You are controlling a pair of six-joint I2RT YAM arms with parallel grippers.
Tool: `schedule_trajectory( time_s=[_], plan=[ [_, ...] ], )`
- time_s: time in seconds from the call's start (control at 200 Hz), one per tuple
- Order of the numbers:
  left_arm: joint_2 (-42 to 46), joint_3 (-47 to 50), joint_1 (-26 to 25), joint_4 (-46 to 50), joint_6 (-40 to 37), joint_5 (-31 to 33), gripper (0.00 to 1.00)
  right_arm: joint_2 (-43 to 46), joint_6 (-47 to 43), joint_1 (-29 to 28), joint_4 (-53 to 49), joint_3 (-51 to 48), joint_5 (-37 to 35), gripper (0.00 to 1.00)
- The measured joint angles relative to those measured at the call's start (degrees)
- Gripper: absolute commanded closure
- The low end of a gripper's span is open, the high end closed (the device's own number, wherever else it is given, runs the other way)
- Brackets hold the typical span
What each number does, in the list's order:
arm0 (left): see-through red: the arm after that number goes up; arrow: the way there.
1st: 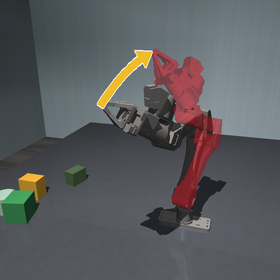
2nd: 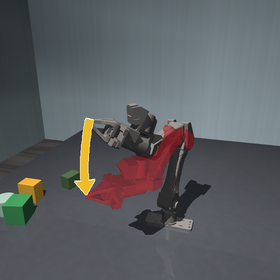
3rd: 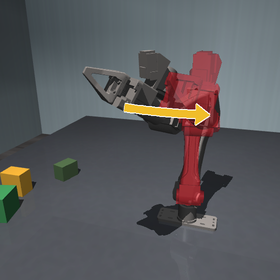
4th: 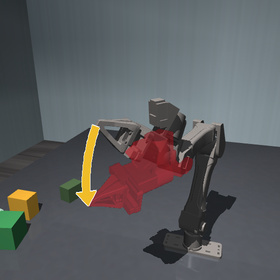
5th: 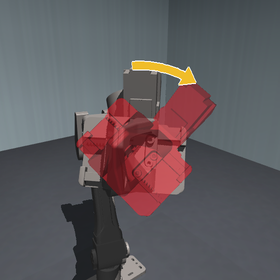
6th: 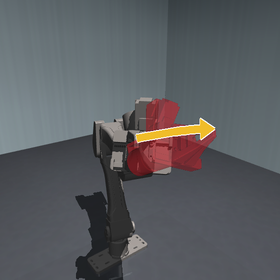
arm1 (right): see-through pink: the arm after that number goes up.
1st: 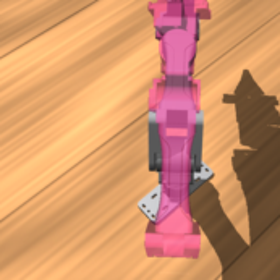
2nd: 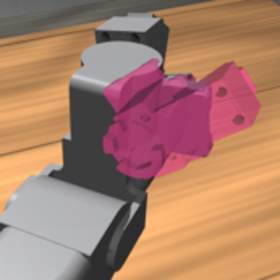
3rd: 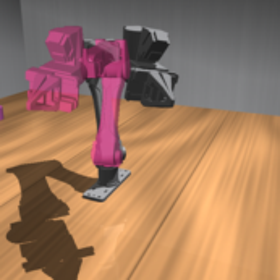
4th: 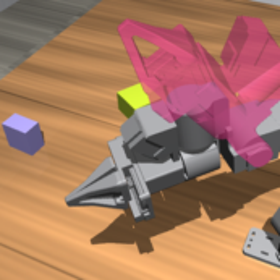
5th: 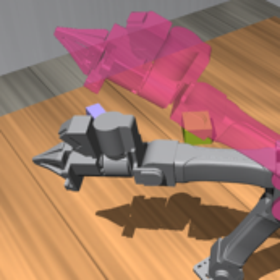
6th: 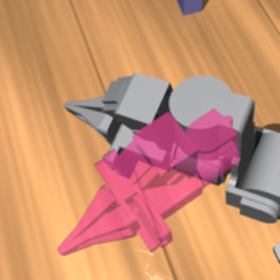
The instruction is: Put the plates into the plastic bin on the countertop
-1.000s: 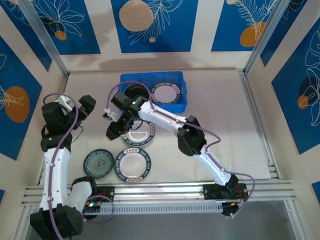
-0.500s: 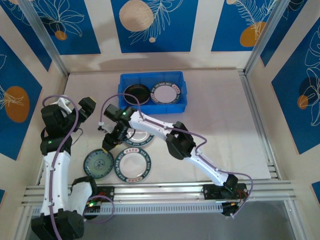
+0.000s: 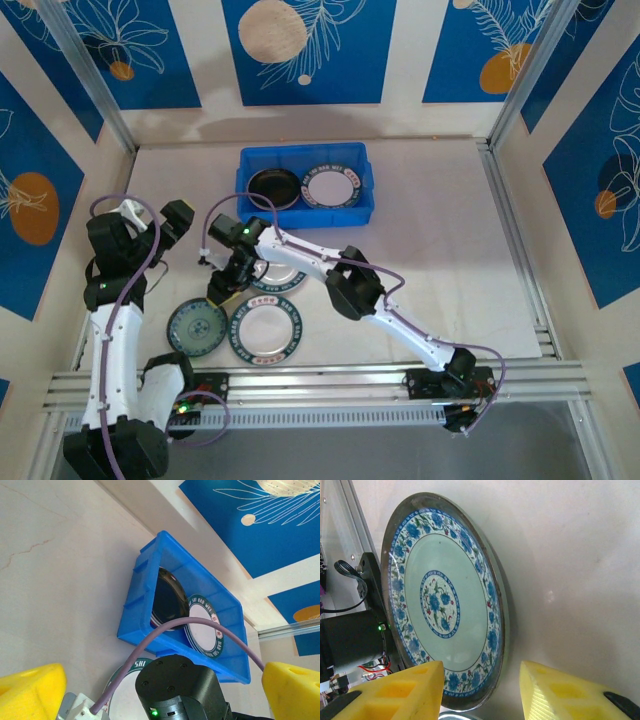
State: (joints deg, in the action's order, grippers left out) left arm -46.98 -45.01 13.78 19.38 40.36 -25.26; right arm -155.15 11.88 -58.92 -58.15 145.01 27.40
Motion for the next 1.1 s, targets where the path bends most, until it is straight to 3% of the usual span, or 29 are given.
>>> schedule_trajectory(
  time_s=[1.101],
  plan=[
    [-0.57,4.7,0.04,-1.36,-0.44,0.02,0.0,-5.03,1.7,-1.44,-2.58,5.31,0.9,0.75]
  ],
)
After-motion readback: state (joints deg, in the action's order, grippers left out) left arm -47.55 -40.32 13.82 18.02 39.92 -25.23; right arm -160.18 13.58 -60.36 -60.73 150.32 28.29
